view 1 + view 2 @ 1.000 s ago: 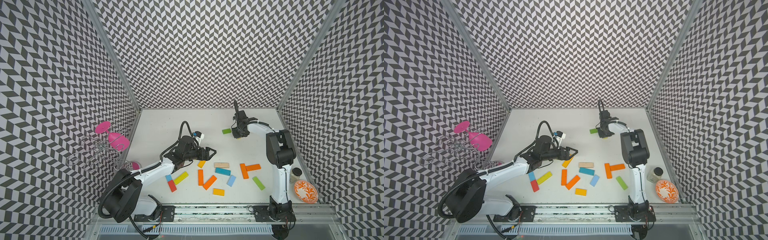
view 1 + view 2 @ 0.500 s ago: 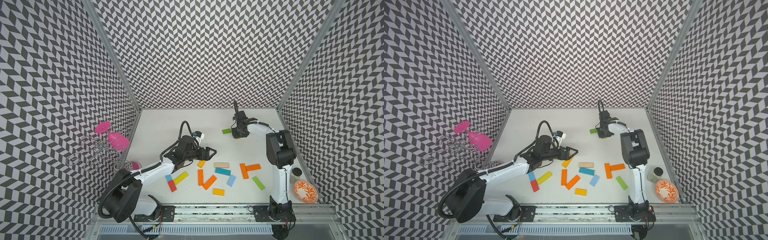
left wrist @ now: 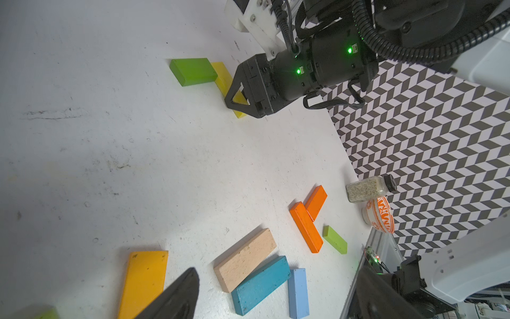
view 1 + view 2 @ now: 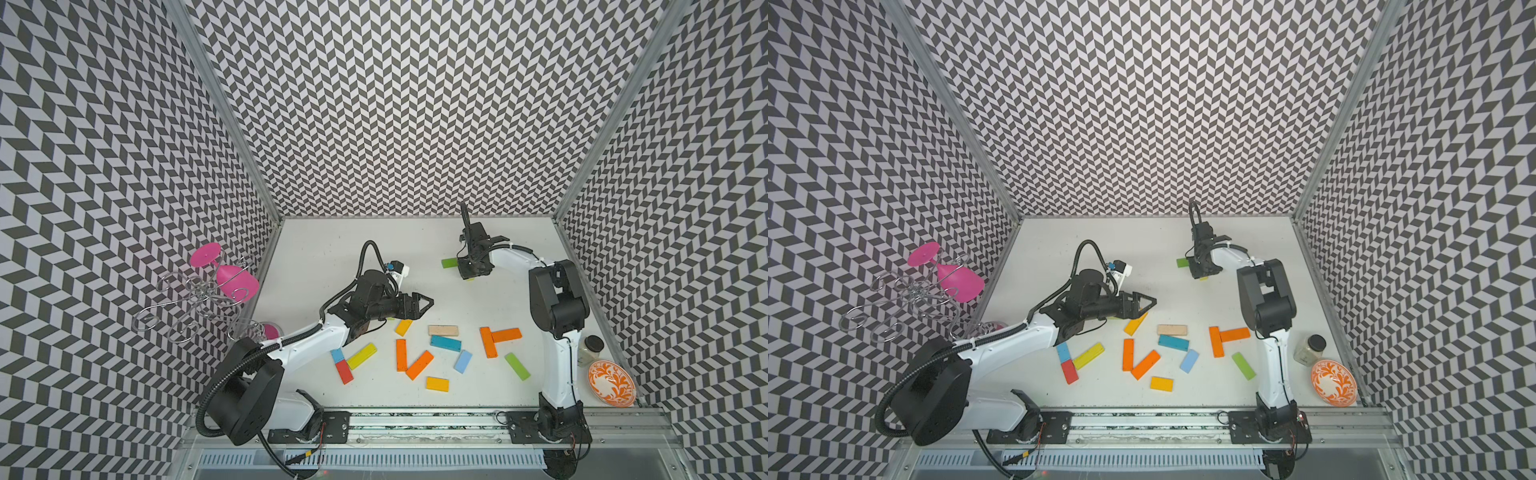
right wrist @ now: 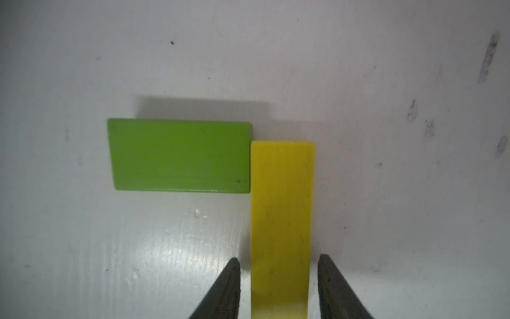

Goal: Assemble a giraffe with building blocks
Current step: Assemble the building block at the center of the board.

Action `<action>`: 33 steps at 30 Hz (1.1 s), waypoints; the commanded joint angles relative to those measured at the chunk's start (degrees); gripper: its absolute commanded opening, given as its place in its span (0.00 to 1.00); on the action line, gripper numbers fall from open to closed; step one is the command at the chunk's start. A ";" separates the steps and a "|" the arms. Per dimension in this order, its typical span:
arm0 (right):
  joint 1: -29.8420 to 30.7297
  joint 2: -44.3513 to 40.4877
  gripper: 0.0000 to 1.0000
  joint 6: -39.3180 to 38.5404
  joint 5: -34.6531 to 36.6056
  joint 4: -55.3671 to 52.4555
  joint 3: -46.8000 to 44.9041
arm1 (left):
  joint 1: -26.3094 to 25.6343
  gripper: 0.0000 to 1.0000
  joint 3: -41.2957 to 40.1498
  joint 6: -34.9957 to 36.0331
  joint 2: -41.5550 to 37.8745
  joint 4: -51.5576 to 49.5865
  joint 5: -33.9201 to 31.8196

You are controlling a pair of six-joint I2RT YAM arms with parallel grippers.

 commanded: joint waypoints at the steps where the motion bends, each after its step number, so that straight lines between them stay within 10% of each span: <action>1: -0.12 -1.43 0.42 0.52 0.64 -0.10 1.02 | -0.18 0.90 1.31 0.94 -0.33 0.81 0.45; 33: -0.69 0.02 0.28 2.76 -2.47 1.46 1.46 | -0.21 0.90 1.04 1.03 -0.31 1.07 0.38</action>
